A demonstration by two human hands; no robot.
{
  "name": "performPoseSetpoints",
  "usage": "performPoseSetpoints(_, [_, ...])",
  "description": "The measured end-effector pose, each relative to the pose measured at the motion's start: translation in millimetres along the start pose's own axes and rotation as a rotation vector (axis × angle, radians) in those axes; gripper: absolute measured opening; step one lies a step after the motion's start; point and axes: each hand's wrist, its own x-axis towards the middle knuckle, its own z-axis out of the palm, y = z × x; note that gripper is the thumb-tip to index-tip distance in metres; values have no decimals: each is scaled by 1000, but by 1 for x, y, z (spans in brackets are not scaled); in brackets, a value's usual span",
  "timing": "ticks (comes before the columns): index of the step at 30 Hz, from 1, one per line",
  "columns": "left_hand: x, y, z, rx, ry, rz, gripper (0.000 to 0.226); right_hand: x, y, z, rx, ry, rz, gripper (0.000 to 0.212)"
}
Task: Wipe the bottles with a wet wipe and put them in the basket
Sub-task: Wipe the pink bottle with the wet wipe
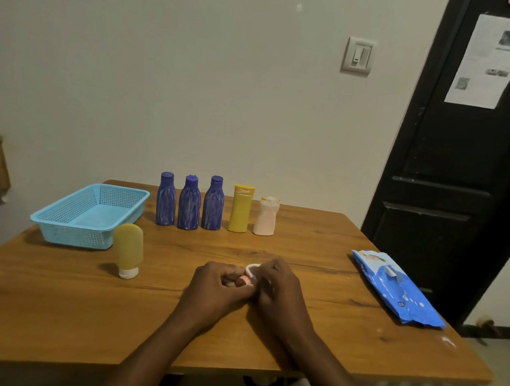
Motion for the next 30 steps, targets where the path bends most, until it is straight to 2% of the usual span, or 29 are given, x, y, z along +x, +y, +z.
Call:
performPoseSetpoints(3, [-1,1,-1,-9,-36,10,24,-6,2,-3,129,-20,-23,19])
performPoseSetpoints(5, [0,0,0,-3,-22,10,29,-2,7,-6,108,-15,2,18])
performPoseSetpoints(8, [1,-2,2,38,33,9,42,13,22,-3,65,85,159,18])
performPoseSetpoints(10, [1,-2,3,63,70,22,43,22,31,-1,98,135,301,20])
performPoseSetpoints(12, [1,-2,3,67,99,28,42,25,36,2,76,154,335,23])
performPoseSetpoints(20, [3,-5,4,77,126,85,39,6,14,3,253,90,143,31])
performPoseSetpoints(25, [3,-9,6,83,120,68,60,7,10,2,384,137,174,33])
performPoseSetpoints(30, [3,-10,4,83,127,78,46,-1,-1,3,352,67,114,37])
